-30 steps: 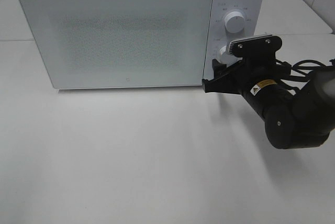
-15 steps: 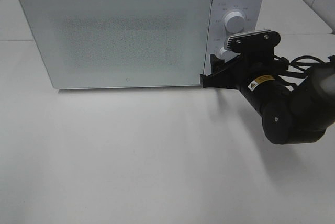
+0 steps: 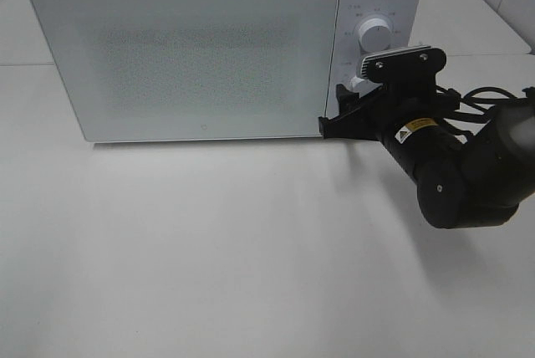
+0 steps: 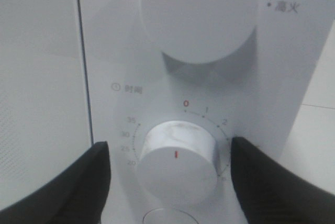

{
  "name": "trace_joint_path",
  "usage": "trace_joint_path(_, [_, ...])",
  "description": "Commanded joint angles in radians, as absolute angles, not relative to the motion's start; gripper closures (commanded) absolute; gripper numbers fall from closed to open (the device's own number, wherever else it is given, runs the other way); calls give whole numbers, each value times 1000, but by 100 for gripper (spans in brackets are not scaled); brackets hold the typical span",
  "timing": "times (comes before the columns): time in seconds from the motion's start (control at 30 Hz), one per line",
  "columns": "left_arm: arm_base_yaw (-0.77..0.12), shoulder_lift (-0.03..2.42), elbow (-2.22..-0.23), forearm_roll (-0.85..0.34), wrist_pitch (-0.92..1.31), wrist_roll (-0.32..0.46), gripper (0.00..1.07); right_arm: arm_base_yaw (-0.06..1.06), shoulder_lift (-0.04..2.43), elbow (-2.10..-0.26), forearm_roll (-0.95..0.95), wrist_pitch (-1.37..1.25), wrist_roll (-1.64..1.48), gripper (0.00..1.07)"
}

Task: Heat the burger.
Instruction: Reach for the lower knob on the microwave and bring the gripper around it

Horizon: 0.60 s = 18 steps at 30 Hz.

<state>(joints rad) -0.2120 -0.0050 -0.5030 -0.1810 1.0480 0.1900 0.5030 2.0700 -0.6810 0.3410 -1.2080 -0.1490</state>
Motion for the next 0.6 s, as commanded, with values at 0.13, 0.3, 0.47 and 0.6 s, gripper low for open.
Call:
trace_joint_path(0.13, [-212,-21,-500,-187,1038,186,106,499,2056,-691,336,-1368,-160,49])
trace_joint_path(0.3, [-212,-21,-500,-187,1038,186,106,499,2056,-691,336,-1368,-163,55])
trace_joint_path(0.47, [-212,-21,-500,-187,1038,186,106,499,2056,-691,336,-1360,-164,64])
trace_joint_path(0.6, [-212,-21,-500,-187,1038,186,106,499,2056,-691,345,-1354,-167,82])
